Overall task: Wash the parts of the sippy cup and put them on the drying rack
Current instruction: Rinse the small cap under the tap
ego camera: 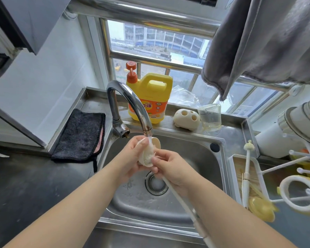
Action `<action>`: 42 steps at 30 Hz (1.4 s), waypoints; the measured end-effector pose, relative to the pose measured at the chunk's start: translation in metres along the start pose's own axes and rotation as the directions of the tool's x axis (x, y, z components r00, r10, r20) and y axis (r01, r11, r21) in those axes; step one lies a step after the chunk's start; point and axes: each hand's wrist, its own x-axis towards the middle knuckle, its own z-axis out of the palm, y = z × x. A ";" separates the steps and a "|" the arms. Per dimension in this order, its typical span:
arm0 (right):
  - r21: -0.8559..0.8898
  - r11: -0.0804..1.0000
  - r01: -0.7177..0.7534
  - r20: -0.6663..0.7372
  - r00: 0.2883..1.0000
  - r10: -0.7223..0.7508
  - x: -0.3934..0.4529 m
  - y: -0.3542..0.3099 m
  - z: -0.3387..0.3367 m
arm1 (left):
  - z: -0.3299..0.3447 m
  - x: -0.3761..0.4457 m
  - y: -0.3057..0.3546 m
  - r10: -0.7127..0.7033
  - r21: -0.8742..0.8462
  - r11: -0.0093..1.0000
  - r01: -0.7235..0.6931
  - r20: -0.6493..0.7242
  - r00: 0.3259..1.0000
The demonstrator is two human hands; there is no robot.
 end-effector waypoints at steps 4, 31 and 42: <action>-0.730 0.680 0.076 -0.033 0.989 -0.145 0.001 -0.003 -0.004 | -0.003 0.001 0.007 -0.019 0.019 1.000 0.020 -0.028 0.999; -0.698 0.716 0.010 -0.114 0.986 -0.125 0.002 -0.001 0.000 | 0.006 -0.011 -0.001 -0.175 -0.009 0.985 0.174 -0.090 0.981; -0.985 -0.017 0.173 0.174 0.974 -0.145 -0.012 -0.007 -0.010 | -0.004 -0.017 0.004 -0.126 0.149 0.980 0.134 -0.065 0.990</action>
